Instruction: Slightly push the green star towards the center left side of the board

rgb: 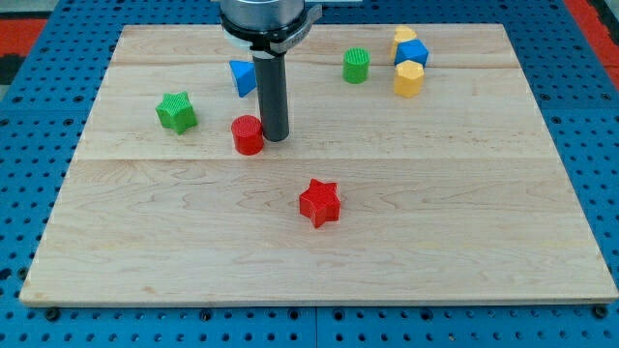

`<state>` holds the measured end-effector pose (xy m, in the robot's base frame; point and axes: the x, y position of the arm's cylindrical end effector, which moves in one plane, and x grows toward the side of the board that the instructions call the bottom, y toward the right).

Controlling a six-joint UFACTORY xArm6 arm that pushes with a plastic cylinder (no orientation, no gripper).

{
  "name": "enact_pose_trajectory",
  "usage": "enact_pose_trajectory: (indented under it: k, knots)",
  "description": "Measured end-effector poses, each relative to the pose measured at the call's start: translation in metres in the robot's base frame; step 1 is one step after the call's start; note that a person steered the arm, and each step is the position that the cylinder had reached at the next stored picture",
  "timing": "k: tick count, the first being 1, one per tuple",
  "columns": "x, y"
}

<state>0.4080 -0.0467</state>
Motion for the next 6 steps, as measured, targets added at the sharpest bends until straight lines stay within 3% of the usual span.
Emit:
enact_pose_trajectory:
  k: [1,3,4,6]
  knots:
    - [-0.033,-0.017]
    - [0.038,-0.038]
    - [0.006,-0.024]
    - [-0.038,-0.086]
